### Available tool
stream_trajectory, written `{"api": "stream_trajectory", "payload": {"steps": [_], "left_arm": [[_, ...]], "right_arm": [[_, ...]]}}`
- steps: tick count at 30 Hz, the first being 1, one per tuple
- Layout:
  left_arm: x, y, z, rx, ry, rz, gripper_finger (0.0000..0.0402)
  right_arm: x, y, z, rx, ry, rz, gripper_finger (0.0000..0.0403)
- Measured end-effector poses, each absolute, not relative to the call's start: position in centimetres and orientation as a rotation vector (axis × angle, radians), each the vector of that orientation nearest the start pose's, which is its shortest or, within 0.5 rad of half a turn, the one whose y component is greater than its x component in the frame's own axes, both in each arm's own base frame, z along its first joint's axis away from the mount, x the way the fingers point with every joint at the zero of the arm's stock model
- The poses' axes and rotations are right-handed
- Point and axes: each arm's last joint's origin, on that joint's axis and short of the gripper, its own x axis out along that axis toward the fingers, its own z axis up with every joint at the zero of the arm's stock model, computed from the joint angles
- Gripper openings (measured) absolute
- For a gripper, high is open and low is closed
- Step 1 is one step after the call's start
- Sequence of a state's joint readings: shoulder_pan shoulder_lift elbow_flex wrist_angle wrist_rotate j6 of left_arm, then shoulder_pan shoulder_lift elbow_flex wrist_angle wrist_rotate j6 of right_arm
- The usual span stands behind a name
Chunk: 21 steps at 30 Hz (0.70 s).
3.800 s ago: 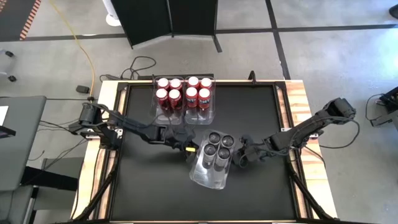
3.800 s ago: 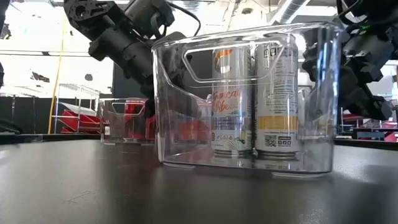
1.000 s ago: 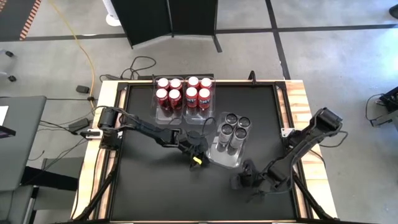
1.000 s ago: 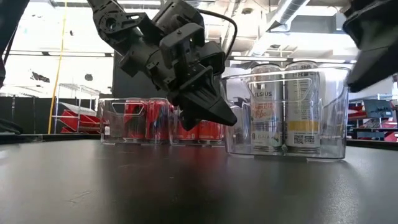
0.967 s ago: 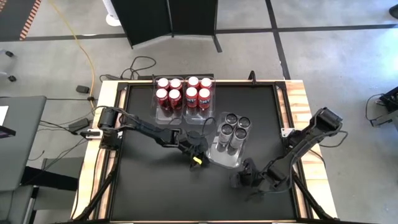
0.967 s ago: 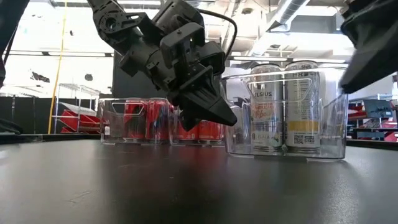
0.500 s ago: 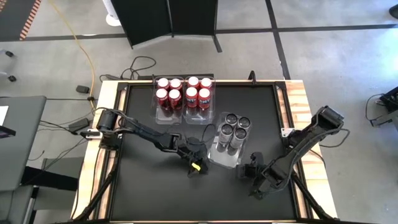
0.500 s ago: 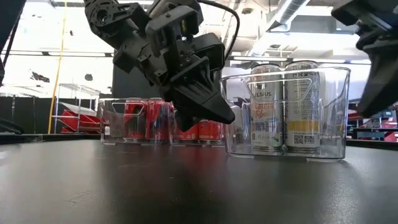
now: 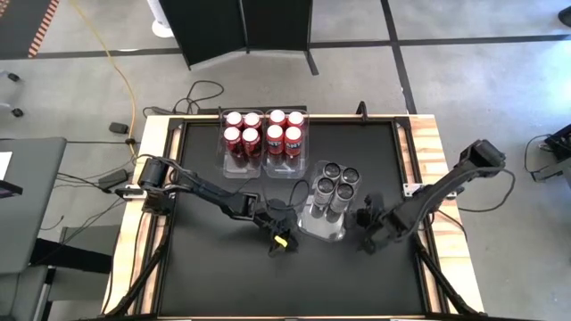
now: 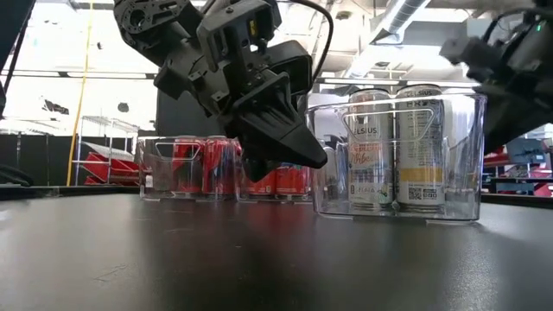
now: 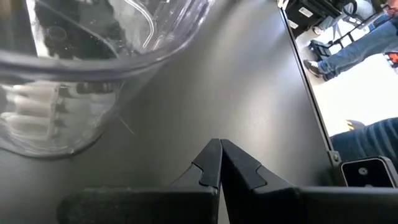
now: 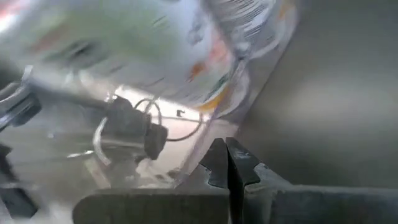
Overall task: Sort soda cans
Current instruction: Move the bottom transparent bin to the top right of the table
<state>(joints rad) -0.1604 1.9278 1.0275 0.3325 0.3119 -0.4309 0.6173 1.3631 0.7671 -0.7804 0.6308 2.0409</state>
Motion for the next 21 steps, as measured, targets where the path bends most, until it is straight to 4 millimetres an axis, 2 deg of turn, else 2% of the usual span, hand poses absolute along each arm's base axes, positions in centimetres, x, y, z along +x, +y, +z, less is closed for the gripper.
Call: {"api": "stream_trajectory", "payload": {"steps": [9,21], "left_arm": [[38.9,-6.7,14.8,-0.448,0.617,-0.293,0.0],[40.4,-4.8,16.6,-0.392,0.525,-0.21,0.0]], "right_arm": [[16.9,7.3,17.0,1.046,0.536,-0.914,0.0004],[16.3,3.3,17.8,0.997,0.476,-0.908,0.0004]]}}
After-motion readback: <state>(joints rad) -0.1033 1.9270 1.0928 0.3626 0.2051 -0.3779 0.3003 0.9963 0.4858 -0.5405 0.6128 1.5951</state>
